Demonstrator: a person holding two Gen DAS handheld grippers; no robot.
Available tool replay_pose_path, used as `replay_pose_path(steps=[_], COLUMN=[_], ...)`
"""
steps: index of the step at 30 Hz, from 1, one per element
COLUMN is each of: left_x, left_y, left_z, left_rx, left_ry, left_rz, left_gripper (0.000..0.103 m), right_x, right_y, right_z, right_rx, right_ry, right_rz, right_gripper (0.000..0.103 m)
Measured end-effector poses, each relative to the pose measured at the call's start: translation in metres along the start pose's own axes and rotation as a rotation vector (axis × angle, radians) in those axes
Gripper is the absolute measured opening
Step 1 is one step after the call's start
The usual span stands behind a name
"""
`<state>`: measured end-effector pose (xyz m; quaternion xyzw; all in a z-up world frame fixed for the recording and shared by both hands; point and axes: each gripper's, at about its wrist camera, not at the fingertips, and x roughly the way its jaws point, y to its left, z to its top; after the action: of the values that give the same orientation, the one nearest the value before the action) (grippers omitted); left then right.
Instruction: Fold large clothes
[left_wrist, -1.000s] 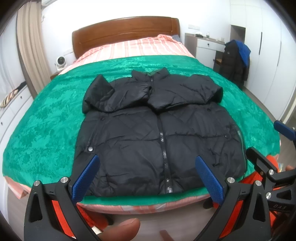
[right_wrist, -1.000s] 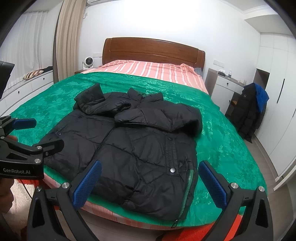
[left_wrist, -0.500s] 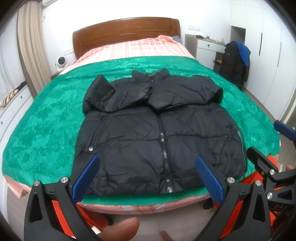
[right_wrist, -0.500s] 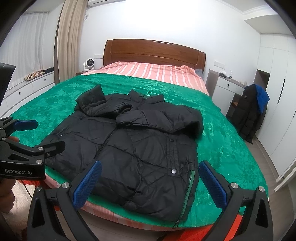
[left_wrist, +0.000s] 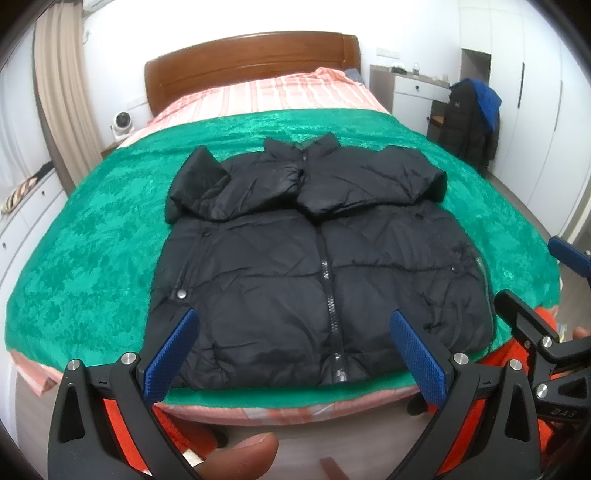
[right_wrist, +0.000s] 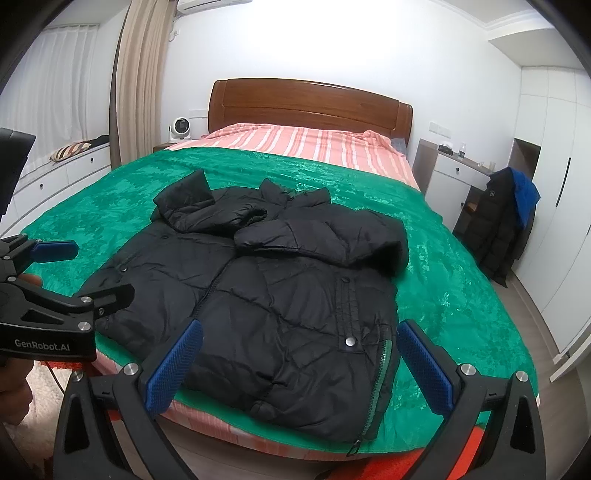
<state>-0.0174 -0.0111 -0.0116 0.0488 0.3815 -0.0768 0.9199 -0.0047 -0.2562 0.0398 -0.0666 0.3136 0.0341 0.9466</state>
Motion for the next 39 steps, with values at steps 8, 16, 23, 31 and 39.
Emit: replay_pose_path(steps=[8,16,23,31,39], left_x=[0.003,0.004,0.004,0.004,0.021], left_y=[0.000,0.000,0.000,-0.001,0.021], left_z=[0.000,-0.001,-0.002,-0.002,0.001], left_rx=[0.000,0.002,0.005,0.006,0.007], left_ry=[0.010,0.013,0.015,0.014,0.063], left_rz=[-0.002,-0.001,-0.001,0.000,0.045], left_gripper=[0.103,0.103,0.103,0.103,0.103], right_x=[0.001,0.001,0.002,0.002,0.006], right_y=[0.000,0.001,0.001,0.001,-0.018], right_z=[0.000,0.000,-0.001,-0.001,-0.005], right_rx=[0.000,-0.002,-0.001,-0.002,0.035], right_ry=[0.003,0.002,0.002,0.003,0.000], right_rz=[0.000,0.001,0.001,0.002,0.023], right_gripper=[0.103,0.103,0.103,0.103,0.103])
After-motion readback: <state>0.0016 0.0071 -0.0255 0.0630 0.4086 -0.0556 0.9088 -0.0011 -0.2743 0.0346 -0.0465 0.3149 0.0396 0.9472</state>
